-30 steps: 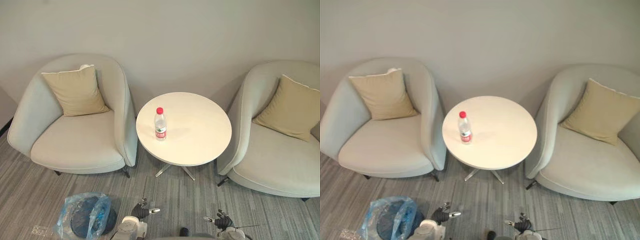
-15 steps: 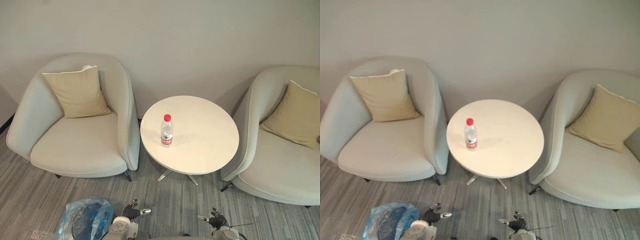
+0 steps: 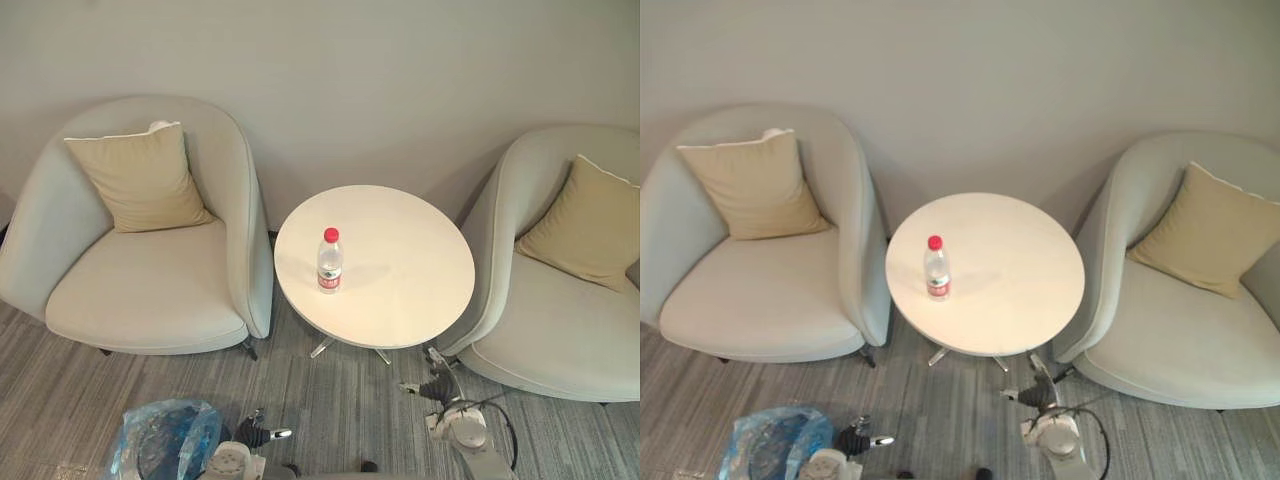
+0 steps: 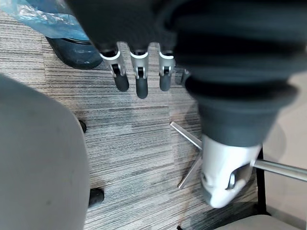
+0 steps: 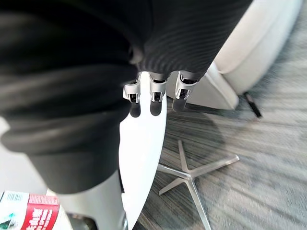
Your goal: Gather rubbish on tea table into small bin, then transfer packed bag to large trash can.
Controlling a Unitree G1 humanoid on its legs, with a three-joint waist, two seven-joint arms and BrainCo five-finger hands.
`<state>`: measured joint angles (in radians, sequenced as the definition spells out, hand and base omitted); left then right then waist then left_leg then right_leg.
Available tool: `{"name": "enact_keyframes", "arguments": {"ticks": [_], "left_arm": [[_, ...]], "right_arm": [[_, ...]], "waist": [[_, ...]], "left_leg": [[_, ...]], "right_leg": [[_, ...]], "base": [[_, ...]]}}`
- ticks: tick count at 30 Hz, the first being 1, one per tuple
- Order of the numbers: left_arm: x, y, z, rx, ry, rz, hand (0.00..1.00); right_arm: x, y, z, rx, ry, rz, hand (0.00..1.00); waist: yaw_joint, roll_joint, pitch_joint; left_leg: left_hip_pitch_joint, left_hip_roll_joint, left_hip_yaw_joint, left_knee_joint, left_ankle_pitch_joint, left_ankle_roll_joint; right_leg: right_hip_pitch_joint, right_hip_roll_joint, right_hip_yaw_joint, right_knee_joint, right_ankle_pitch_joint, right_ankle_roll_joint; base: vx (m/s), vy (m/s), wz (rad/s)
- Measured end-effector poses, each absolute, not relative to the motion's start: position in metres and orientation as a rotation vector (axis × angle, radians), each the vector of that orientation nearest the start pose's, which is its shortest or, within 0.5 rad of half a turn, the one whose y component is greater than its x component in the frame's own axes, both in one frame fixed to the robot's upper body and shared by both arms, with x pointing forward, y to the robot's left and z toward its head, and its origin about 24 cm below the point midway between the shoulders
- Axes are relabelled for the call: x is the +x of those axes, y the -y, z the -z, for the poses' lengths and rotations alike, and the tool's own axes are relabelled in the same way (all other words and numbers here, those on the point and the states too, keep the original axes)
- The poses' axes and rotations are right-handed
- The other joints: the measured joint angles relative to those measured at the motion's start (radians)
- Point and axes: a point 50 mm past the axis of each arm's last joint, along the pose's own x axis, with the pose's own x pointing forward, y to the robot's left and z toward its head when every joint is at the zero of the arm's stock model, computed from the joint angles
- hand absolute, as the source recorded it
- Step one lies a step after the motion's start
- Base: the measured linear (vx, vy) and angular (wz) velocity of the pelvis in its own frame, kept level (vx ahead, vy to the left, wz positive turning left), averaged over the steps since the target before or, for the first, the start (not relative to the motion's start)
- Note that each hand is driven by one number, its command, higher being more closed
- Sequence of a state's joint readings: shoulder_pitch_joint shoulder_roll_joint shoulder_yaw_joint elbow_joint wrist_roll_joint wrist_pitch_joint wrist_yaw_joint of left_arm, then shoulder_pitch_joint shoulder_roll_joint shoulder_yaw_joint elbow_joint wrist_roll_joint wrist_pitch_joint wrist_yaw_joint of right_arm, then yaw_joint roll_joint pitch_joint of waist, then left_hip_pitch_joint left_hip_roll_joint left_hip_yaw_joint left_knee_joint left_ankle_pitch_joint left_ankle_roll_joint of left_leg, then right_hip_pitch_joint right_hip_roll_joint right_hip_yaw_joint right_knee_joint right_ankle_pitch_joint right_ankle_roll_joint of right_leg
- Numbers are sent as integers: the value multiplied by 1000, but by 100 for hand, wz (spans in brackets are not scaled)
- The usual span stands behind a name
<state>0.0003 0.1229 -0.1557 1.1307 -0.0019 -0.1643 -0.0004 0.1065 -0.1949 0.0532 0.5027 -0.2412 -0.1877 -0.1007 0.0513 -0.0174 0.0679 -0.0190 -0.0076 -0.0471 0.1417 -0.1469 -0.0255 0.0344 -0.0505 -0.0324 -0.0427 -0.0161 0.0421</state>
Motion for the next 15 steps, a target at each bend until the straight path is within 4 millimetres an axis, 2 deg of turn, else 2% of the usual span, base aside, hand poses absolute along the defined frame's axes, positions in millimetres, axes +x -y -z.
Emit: {"name": "enact_keyframes", "arguments": {"ticks": [6,10,15], "left_arm": [[124,-177,155,185,-964,88,0],[124,-177,154,183,-959,88,0],[127,-175,153,176,-941,86,0]], "right_arm": [[229,194,36,-520,-234,-22,0],[255,189,16,-531,-138,-8,0],[286,184,-4,-527,-67,26,0]], "waist": [[5,0,0],[11,1,1],[31,8,11]], "left_leg": [[-17,-2,-29,-2,5,7],[-22,-8,-44,-38,31,8],[-50,-8,-54,-57,57,4]], "right_leg": [[0,1,-6,-20,16,-3],[-11,-5,-18,-31,27,-1],[-42,-6,-28,-31,41,-4]], "base": [[10,-2,1],[-27,9,10],[-41,8,6]]}}
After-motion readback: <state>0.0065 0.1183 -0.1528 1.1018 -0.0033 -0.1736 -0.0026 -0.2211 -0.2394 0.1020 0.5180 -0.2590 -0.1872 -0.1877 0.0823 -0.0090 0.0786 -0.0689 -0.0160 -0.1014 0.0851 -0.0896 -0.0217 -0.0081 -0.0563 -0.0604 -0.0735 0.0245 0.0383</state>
